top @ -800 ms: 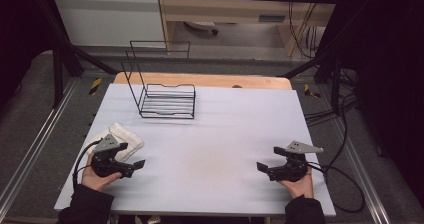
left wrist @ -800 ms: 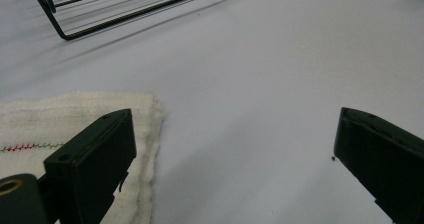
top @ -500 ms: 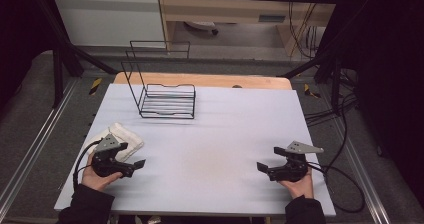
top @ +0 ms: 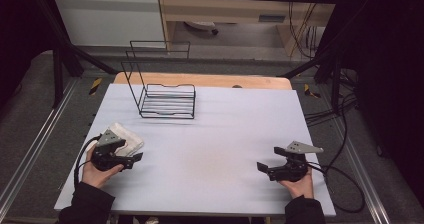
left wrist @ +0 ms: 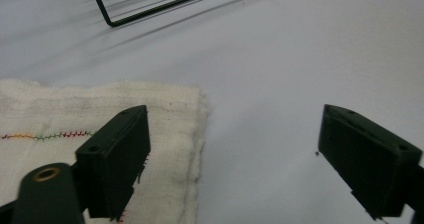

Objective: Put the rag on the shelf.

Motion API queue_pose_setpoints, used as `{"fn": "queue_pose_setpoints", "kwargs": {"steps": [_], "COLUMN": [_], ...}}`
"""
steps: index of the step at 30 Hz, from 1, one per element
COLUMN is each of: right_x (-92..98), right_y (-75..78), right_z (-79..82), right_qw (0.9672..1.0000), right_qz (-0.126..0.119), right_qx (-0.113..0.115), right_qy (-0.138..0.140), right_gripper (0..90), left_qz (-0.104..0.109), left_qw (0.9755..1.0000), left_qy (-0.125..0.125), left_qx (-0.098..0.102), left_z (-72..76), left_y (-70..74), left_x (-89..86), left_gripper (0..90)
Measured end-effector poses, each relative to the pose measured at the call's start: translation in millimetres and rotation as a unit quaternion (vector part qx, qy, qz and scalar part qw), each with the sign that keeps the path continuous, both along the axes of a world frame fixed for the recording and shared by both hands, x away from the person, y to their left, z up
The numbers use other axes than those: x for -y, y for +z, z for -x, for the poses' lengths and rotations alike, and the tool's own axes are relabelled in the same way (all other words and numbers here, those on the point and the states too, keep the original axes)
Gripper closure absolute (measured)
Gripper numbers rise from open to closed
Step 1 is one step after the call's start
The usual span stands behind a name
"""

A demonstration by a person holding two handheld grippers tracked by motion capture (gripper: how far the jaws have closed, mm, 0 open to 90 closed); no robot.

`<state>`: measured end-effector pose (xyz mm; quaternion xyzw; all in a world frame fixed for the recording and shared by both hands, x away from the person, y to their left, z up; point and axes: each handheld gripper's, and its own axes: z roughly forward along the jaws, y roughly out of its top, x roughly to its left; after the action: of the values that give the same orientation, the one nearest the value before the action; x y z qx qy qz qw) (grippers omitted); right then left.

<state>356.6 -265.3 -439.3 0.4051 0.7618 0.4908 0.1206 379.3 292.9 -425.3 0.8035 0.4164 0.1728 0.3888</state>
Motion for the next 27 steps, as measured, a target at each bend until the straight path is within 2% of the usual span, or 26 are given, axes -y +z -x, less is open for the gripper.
{"fn": "queue_pose_setpoints", "kwargs": {"steps": [4,5,7,9,11,14,22,27], "right_x": [-0.1,-0.2,-0.2,-0.4,-0.1,0.1,-0.3,-0.2], "right_y": [-0.2,-0.2,-0.3,-0.4,-0.4,-0.3,-0.6,-0.3], "right_z": [-0.3,-0.3,-0.3,-0.2,-0.4,-0.3,-0.3,-0.3], "right_qw": [1.0,1.0,1.0,1.0,1.0,1.0,1.0,1.0], "right_qz": [0.001,0.001,0.001,0.002,0.004,0.003,0.003,0.002], "right_qx": [0.0,0.0,0.0,0.0,0.001,0.001,0.0,0.001], "right_qy": [-0.002,-0.002,-0.003,-0.002,-0.003,-0.004,-0.003,-0.004], "right_gripper": [0.4,0.4,0.4,0.4,0.4,0.4,0.4,0.4], "left_qz": [-0.016,-0.017,-0.025,-0.029,-0.04,-0.045,-0.068,-0.074], "left_qw": [0.9997,0.9996,0.9992,0.9989,0.9983,0.9978,0.996,0.9948], "left_qy": [0.018,0.021,0.03,0.036,0.042,0.044,0.053,0.067], "left_qx": [-0.01,-0.01,-0.011,-0.01,-0.01,-0.023,-0.021,-0.02], "left_z": [-10.2,-12.2,-15.3,-17.6,-20.0,-24.5,-26.5,-26.3], "left_y": [-3.0,-3.7,-5.1,-6.9,-9.0,-13.6,-16.8,-18.0], "left_x": [2.0,2.2,2.7,2.6,2.6,2.6,5.4,8.1], "left_gripper": [22.8,27.7,29.4,35.3,37.5,39.5,48.6,57.1]}}
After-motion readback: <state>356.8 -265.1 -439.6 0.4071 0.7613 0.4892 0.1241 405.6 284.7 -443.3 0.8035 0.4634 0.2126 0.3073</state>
